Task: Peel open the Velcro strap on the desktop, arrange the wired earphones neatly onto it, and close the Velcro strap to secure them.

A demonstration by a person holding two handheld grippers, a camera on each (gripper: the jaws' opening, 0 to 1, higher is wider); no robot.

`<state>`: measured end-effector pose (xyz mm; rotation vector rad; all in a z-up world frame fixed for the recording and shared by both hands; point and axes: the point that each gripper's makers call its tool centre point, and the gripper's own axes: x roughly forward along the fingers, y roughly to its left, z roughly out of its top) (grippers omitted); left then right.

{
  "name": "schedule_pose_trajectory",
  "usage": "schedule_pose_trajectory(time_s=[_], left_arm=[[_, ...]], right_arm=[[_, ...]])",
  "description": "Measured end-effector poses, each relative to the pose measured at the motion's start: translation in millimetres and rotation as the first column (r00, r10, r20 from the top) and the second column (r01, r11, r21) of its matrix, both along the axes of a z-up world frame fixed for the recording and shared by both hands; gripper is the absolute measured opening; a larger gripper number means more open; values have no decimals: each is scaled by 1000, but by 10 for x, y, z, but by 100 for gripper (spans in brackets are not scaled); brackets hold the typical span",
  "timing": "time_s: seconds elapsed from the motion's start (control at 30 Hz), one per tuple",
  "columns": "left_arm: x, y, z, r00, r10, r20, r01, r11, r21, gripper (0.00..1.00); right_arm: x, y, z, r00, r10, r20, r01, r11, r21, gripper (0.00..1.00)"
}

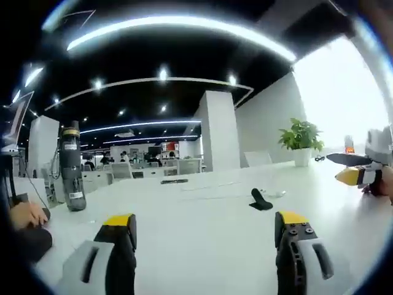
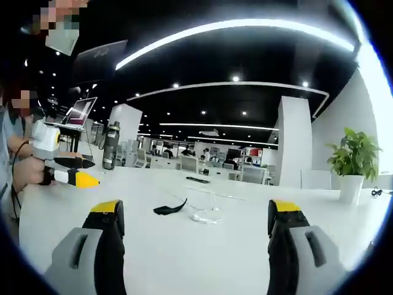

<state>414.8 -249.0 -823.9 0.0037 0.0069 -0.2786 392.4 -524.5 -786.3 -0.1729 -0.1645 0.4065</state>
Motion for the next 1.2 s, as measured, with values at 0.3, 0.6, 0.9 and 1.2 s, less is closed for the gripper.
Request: schedule_pose_trajectory(time_s=[0.3,0.6,0.9,1.2], left_arm=[[1,-20,-39,1000,0,-14,1,1000,13,95],[-21,-27,-9,1000,-10,-1,10,1000,-14,95],[-25,6,11,1000,-3,5,3,999,-34,95],[-33,19,21,1000,2,10,-2,999,-33,95]], right_arm=[[-8,-51,13,1000,-27,10,27,1000,13,97],[13,-60,-29,999,-40,-1,40,999,-6,97],[-16,11,-21,999,32,-11,-31,999,40,97],[-44,59,20,998,59,1,-59,996,60,97]])
